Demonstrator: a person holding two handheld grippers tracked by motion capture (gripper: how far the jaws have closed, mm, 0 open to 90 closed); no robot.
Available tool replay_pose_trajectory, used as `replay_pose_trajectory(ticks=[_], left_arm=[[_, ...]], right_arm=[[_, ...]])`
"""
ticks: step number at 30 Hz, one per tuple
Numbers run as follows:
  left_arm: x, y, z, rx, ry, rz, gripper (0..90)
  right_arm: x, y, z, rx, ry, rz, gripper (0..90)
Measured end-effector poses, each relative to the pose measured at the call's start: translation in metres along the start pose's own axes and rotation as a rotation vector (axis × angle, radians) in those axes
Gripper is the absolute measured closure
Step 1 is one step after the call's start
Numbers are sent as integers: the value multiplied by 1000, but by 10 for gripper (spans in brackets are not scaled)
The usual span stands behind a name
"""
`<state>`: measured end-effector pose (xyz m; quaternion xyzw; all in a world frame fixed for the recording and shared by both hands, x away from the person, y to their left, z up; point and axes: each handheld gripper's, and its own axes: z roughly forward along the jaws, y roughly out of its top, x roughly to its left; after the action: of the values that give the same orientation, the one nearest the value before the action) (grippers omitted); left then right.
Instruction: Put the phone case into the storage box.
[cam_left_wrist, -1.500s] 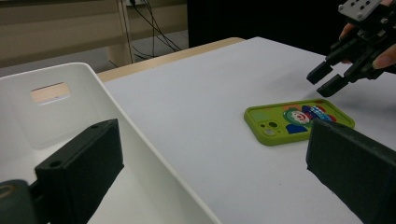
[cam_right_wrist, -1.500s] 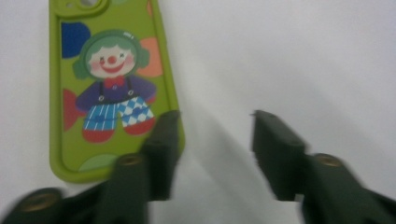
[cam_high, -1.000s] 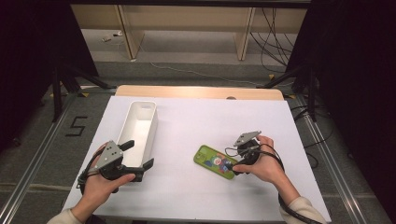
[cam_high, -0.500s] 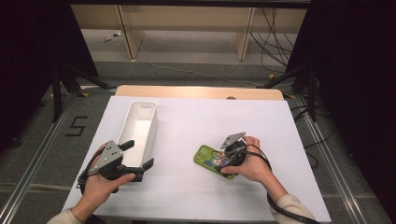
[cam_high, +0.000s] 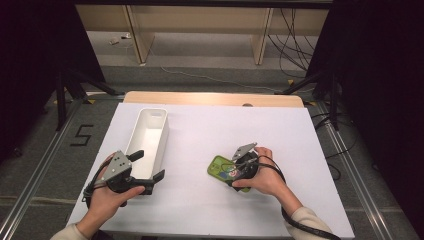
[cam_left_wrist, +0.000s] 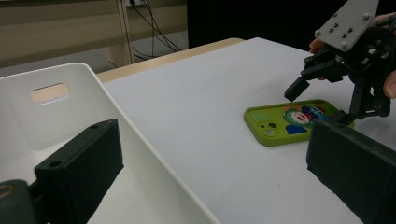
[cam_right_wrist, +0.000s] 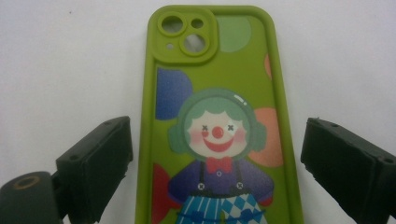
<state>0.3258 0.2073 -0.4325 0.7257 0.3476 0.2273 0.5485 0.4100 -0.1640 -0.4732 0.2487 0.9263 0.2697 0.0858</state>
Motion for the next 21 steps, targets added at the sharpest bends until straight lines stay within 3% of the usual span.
replay_pose_trajectory(ticks=[21], left_arm=[[0, 0, 0, 0, 0, -2, 33]], right_arm=[[0, 4, 8, 39, 13, -11, 107]])
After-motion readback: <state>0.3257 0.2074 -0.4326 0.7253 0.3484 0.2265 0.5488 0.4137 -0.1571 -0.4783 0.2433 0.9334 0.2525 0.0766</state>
